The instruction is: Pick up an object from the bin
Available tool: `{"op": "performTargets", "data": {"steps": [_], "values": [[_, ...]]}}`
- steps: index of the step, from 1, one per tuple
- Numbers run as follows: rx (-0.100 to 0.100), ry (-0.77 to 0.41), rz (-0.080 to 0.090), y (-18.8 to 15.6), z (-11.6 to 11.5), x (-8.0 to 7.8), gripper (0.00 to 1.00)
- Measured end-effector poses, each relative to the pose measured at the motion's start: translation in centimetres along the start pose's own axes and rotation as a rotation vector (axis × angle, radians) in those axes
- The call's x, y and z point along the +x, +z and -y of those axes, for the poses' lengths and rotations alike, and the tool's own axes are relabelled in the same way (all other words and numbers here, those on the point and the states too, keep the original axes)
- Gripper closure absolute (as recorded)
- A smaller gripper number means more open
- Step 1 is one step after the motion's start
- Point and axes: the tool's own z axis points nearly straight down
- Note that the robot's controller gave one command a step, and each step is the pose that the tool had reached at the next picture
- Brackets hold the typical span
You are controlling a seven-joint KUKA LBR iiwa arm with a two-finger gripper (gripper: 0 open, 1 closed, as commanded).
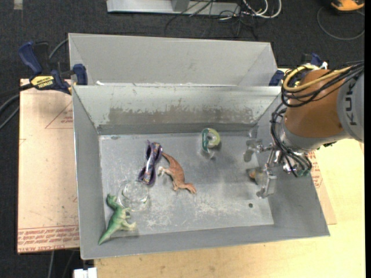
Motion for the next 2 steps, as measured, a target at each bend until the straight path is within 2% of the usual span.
{"op": "performTargets", "data": {"steps": [1,2], "values": [[-0.001,0.216,0.002,3.3,0.3,1.0,0.00],[0.000,-0.028,0.002,-1.0,2.7,-3.9,0.00]]}}
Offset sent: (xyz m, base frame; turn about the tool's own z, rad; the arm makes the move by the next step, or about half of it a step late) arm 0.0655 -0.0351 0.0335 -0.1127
